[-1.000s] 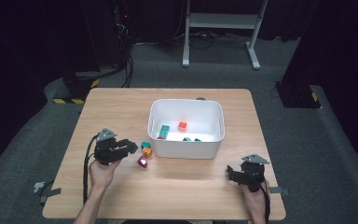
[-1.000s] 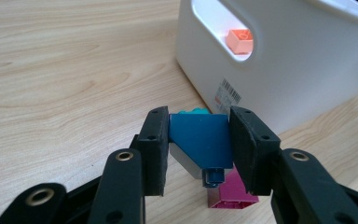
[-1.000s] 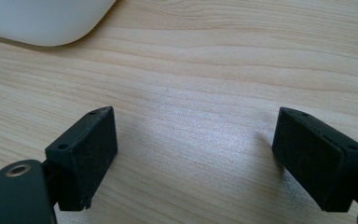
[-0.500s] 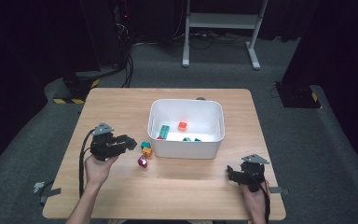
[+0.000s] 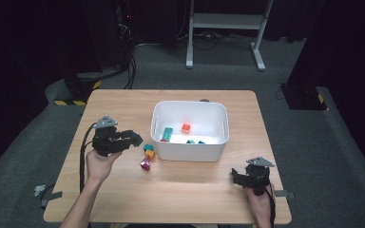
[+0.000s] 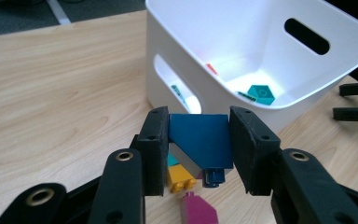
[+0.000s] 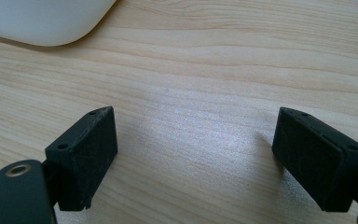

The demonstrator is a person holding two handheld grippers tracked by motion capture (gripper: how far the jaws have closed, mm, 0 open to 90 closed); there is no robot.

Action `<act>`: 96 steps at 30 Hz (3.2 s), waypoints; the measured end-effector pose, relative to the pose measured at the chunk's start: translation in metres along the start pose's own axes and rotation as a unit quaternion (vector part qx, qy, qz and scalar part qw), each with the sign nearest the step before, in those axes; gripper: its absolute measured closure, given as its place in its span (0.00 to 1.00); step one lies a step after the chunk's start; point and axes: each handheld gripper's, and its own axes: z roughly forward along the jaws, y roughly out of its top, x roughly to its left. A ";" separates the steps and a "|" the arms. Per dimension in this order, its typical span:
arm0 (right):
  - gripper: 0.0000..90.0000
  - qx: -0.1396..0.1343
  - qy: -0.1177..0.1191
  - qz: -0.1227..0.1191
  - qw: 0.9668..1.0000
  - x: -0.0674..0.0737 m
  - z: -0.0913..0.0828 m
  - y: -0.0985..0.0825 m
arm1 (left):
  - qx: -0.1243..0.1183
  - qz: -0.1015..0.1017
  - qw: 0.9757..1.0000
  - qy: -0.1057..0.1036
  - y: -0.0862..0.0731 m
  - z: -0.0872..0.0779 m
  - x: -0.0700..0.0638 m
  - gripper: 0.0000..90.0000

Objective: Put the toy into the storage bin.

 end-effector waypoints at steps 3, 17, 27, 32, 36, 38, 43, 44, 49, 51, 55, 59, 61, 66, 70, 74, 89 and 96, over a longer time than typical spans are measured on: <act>0.15 0.000 0.000 0.000 1.000 0.000 0.000 0.000 | -0.005 0.005 1.000 -0.006 0.008 -0.001 -0.004 0.65; 0.15 0.000 0.000 0.000 1.000 0.000 0.000 0.000 | -0.020 0.020 0.999 -0.031 0.040 0.001 -0.015 0.65; 0.15 0.000 0.000 0.000 1.000 0.000 0.000 0.000 | -0.032 0.024 0.998 -0.056 0.059 0.012 -0.023 0.65; 0.15 0.000 0.000 0.000 1.000 0.000 0.000 0.000 | -0.034 0.027 0.997 -0.061 0.066 0.018 -0.027 0.65; 0.15 0.000 0.000 0.000 1.000 0.000 0.000 0.000 | -0.035 0.029 0.997 -0.066 0.069 0.022 -0.030 0.65; 0.15 0.000 0.000 0.000 1.000 0.000 0.000 0.000 | -0.033 0.030 0.997 -0.067 0.070 0.025 -0.031 0.65; 0.15 0.000 0.000 0.000 1.000 0.000 0.000 0.000 | -0.025 0.032 0.997 -0.068 0.071 0.035 -0.035 0.65; 0.15 0.000 0.000 0.000 1.000 0.000 0.000 0.000 | -0.024 0.034 0.997 -0.067 0.071 0.036 -0.035 0.65; 0.15 0.000 0.000 0.000 1.000 0.000 0.000 0.000 | -0.018 0.048 0.997 -0.065 0.073 0.047 -0.042 0.65; 0.15 0.000 0.000 0.000 1.000 0.000 0.000 0.000 | -0.014 0.055 0.997 -0.062 0.074 0.051 -0.044 0.65; 0.15 0.000 0.000 0.000 1.000 0.000 0.000 0.000 | -0.007 0.058 0.996 -0.063 0.073 0.060 -0.047 0.65; 0.15 0.000 0.000 0.000 1.000 0.000 0.000 0.000 | -0.005 0.057 0.996 -0.063 0.073 0.068 -0.047 0.65; 0.15 0.000 0.000 0.000 1.000 0.000 0.000 0.000 | -0.003 0.058 0.996 -0.060 0.072 0.072 -0.048 0.65; 0.15 0.000 0.000 0.000 1.000 0.000 0.000 0.000 | 0.003 0.058 0.997 -0.047 0.071 0.078 -0.047 0.65; 0.15 0.000 0.000 0.000 1.000 0.000 0.000 0.000 | 0.007 0.045 0.998 -0.041 0.071 0.080 -0.042 0.56; 0.15 0.000 0.000 0.000 1.000 0.000 0.000 0.000 | -0.001 0.044 0.998 -0.038 0.069 0.077 -0.042 0.48; 0.15 0.000 0.000 0.000 1.000 0.000 0.000 0.000 | -0.033 0.040 0.999 -0.008 0.058 0.044 -0.037 0.35; 0.15 0.000 0.000 0.000 1.000 0.000 0.000 0.000 | -0.035 0.040 0.999 0.004 0.052 0.032 -0.034 0.33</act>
